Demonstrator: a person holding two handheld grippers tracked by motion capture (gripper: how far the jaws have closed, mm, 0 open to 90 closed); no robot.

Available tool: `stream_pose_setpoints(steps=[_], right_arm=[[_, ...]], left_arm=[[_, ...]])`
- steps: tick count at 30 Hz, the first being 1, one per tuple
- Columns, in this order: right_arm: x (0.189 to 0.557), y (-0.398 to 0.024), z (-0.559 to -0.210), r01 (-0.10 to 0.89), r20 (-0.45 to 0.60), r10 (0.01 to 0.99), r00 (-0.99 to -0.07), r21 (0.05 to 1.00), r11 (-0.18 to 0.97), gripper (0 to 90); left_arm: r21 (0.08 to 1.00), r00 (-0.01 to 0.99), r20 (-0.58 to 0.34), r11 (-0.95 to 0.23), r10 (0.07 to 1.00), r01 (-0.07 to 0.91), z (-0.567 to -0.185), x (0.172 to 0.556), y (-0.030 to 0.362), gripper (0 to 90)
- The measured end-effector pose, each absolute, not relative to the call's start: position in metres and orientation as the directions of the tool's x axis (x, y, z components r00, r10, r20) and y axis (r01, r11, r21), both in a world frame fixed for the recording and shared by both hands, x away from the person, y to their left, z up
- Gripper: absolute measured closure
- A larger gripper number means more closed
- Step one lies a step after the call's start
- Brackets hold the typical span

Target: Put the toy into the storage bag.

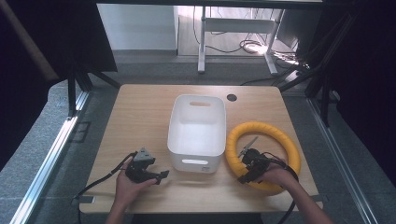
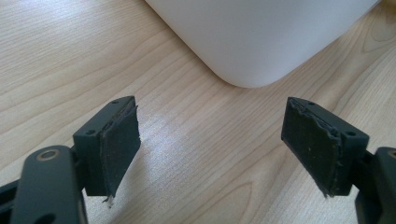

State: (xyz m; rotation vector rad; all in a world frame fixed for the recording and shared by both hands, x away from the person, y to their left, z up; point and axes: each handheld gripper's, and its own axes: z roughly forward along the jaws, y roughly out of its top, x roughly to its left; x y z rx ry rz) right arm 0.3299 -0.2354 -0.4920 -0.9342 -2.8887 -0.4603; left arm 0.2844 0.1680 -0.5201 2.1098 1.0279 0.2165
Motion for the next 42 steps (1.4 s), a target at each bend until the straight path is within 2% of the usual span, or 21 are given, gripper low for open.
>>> stream_pose_setpoints(steps=[2, 6, 12, 28, 42], right_arm=[[0.331, -0.237, -0.490, 0.588, 0.166, 0.565, -0.808, 0.273, 0.761, 49.2], [0.336, -0.249, -0.478, 0.621, 0.243, 0.573, -0.783, 0.363, 0.695, 49.4], [0.339, -0.264, -0.466, 0.637, 0.298, 0.567, -0.768, 0.453, 0.624, 49.4], [0.343, -0.290, -0.442, 0.647, 0.351, 0.565, -0.747, 0.578, 0.497, 49.5], [0.347, -0.315, -0.425, 0.650, 0.391, 0.580, -0.715, 0.678, 0.344, 49.6]], left_arm=[[0.700, 0.661, -0.168, -0.384, 0.731, 0.602, -0.520, 0.284, 0.168, 19.6], [0.699, 0.662, -0.166, -0.386, 0.731, 0.602, -0.520, 0.285, 0.168, 19.6], [0.699, 0.665, -0.162, -0.390, 0.729, 0.599, -0.521, 0.285, 0.168, 19.6], [0.706, 0.661, -0.175, -0.375, 0.730, 0.601, -0.519, 0.284, 0.168, 19.6], [0.704, 0.660, -0.173, -0.377, 0.731, 0.602, -0.519, 0.284, 0.168, 19.6]])
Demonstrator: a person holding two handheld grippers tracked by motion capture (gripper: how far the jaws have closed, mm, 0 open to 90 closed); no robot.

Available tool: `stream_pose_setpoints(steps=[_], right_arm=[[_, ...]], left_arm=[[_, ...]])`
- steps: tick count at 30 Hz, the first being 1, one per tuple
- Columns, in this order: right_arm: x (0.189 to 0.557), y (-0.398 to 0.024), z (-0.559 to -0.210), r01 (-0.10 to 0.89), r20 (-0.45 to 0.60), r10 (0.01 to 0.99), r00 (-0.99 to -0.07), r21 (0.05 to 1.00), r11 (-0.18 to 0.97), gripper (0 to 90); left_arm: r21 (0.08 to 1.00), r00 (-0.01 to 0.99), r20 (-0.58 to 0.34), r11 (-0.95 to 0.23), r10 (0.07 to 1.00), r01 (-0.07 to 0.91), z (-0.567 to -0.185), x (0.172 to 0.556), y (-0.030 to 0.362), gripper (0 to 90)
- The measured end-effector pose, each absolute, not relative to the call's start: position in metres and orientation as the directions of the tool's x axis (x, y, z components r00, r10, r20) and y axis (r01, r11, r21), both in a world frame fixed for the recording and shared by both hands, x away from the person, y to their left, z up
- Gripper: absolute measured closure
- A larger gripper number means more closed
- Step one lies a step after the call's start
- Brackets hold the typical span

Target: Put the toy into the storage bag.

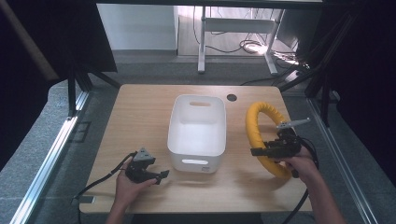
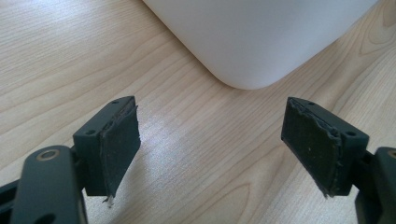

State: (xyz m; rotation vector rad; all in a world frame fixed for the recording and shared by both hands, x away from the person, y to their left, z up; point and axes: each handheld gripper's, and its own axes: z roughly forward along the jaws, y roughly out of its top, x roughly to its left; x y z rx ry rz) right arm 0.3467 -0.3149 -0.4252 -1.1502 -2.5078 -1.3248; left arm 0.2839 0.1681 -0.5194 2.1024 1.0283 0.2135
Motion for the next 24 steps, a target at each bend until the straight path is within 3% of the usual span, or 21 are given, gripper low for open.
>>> stream_pose_setpoints(steps=[24], right_arm=[[0.351, -0.343, -0.406, 0.618, 0.410, 0.604, -0.683, 0.765, 0.180, 49.7]], left_arm=[[0.707, 0.663, -0.168, -0.379, 0.730, 0.597, -0.519, 0.284, 0.169, 19.6]])
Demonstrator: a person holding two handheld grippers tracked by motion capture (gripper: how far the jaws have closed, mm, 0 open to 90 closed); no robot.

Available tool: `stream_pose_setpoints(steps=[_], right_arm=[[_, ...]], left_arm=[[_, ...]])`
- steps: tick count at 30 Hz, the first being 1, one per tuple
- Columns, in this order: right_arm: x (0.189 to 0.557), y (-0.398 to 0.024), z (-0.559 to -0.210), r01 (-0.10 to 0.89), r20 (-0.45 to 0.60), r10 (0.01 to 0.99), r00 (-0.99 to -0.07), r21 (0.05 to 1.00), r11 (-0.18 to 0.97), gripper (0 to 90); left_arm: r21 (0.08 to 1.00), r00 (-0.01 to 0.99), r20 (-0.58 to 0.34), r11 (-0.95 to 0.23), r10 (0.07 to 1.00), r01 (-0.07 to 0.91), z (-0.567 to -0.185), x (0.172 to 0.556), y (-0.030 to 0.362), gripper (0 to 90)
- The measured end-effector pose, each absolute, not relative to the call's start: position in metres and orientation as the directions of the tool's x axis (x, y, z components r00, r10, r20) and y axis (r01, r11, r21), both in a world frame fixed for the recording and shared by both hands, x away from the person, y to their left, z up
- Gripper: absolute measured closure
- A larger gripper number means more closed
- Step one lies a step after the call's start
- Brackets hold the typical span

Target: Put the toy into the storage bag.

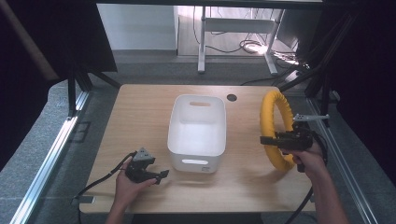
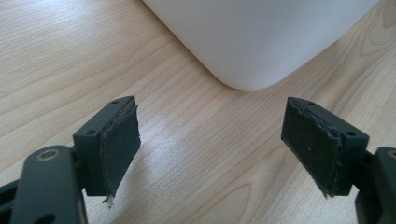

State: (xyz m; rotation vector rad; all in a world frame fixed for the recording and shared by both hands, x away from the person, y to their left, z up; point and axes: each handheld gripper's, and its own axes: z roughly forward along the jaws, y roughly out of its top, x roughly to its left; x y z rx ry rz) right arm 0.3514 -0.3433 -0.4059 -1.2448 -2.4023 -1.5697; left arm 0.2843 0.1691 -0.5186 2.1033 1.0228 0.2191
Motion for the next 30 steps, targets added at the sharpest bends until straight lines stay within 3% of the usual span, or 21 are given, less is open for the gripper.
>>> stream_pose_setpoints(steps=[12, 30], right_arm=[[0.349, -0.359, -0.393, 0.578, 0.433, 0.591, -0.681, 0.813, 0.070, 49.9], [0.352, -0.350, -0.388, 0.533, 0.433, 0.573, -0.696, 0.846, 0.007, 49.7]], left_arm=[[0.706, 0.660, -0.169, -0.377, 0.732, 0.600, -0.519, 0.284, 0.169, 19.6], [0.704, 0.661, -0.165, -0.382, 0.732, 0.599, -0.520, 0.285, 0.168, 19.6]])
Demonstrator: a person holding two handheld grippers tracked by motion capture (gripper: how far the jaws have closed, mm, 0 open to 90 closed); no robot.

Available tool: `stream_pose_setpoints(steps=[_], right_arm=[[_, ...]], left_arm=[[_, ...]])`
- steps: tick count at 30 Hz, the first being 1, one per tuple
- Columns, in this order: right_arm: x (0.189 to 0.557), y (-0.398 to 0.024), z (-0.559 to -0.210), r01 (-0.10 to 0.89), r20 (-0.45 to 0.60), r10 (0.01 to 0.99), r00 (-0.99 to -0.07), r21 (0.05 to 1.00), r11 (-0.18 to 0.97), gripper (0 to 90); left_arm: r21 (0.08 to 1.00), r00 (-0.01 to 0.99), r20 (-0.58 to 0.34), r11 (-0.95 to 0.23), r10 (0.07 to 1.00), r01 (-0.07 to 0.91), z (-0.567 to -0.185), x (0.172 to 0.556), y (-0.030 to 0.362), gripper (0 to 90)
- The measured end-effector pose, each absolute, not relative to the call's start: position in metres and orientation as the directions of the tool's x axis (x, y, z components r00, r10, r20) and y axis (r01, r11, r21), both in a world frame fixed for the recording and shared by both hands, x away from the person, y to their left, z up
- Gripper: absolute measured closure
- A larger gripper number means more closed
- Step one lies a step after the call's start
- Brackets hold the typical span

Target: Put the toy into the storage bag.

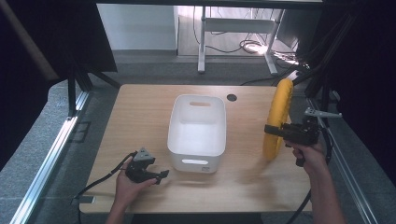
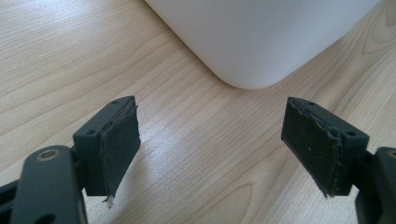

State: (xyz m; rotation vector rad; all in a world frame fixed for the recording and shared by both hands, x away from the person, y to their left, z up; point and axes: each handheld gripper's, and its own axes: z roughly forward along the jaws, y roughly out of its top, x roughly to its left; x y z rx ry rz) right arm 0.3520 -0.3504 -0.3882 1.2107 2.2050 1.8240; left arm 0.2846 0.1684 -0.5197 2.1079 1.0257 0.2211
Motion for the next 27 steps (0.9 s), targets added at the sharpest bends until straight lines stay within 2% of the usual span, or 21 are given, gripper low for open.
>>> stream_pose_setpoints(steps=[8, 13, 27], right_arm=[[0.353, -0.340, -0.384, 0.495, 0.407, 0.593, -0.694, 0.868, -0.016, 49.7], [0.353, -0.332, -0.384, 0.453, 0.399, 0.628, -0.668, 0.887, -0.082, 49.7], [0.353, -0.311, -0.385, 0.354, 0.355, 0.701, -0.619, 0.922, -0.155, 49.6]], left_arm=[[0.703, 0.662, -0.165, -0.383, 0.731, 0.599, -0.520, 0.285, 0.168, 19.6], [0.706, 0.660, -0.167, -0.379, 0.732, 0.599, -0.519, 0.285, 0.168, 19.6], [0.706, 0.659, -0.168, -0.377, 0.733, 0.599, -0.520, 0.285, 0.168, 19.6]])
